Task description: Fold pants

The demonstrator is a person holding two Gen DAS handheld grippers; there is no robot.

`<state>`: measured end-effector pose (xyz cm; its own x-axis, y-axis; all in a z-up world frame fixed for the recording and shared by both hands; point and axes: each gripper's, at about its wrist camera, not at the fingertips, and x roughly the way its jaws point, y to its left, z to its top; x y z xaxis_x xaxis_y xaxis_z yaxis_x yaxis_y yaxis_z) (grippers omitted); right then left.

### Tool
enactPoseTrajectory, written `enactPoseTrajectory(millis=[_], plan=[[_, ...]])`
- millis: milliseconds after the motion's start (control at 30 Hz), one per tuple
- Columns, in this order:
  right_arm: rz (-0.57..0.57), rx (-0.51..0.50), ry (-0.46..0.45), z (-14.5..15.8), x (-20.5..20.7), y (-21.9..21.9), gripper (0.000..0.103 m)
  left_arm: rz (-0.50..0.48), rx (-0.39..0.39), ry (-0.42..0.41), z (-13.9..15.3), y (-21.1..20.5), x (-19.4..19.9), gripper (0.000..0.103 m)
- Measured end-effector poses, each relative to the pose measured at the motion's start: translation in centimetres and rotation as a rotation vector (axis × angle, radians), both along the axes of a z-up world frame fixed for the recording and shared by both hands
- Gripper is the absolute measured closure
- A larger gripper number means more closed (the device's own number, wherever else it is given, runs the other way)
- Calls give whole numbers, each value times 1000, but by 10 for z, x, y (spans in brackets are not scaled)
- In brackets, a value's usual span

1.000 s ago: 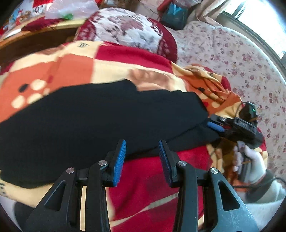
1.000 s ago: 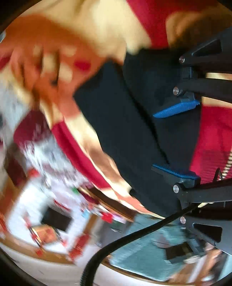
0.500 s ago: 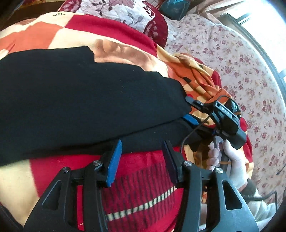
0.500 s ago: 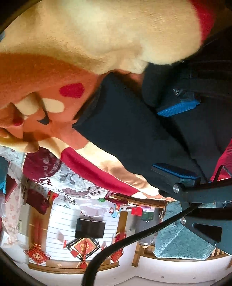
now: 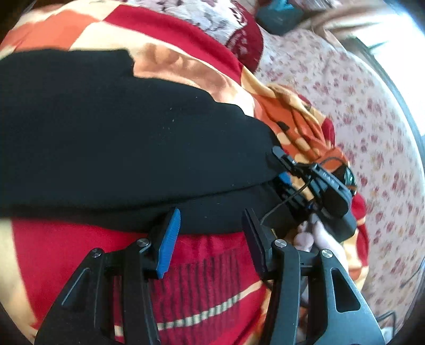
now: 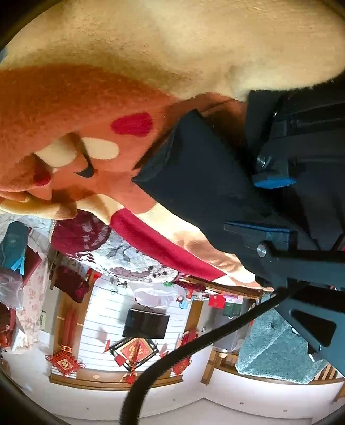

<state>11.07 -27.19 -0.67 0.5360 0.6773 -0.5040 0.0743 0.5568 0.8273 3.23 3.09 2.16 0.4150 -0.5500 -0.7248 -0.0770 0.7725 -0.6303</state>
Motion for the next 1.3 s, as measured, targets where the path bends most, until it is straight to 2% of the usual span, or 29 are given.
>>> enactPoseTrajectory(millis=[133,267,400,500,700,733,767,800,867,967,1100,1167,1200,1233,1267,1300], plan=[[4,-3,16,-1,1,1,81,78,-55,11,-4,4,4,55],[12,3,15,-1,-1,-1,81,184,-159,40,-17,14,8,55],[-2,-13,11,-3,0,0,79,255,-203,41,-18,17,5,53],[-10,-15,-2,-3,1,-1,75,293,-247,40,-20,21,7,47],[-7,-39,-26,-5,5,-1,75,325,-320,73,-24,22,30,46],[-6,-46,-25,-5,4,-1,77,315,-316,77,-23,21,33,54],[-2,-50,-23,-4,4,-1,83,290,-299,83,-22,19,37,74],[4,-46,-28,-3,3,-1,91,271,-288,88,-22,18,40,82],[9,-50,-46,4,-1,-4,95,230,-277,79,-19,17,39,93],[22,-101,-97,25,-10,-5,96,171,-261,43,-7,14,28,94],[47,-166,-154,62,-34,-5,96,94,-174,-32,16,8,13,94],[70,-249,-172,73,-47,-1,96,71,-119,-37,14,3,10,94],[76,-316,-159,71,-54,1,96,64,-92,-17,7,0,10,94],[75,-317,-115,63,-54,0,96,63,-54,31,-5,-4,10,94],[66,-266,-29,48,-56,-4,96,68,-43,55,-13,-5,8,94],[53,-232,4,39,-61,-7,96,70,-50,62,-19,-4,4,95]])
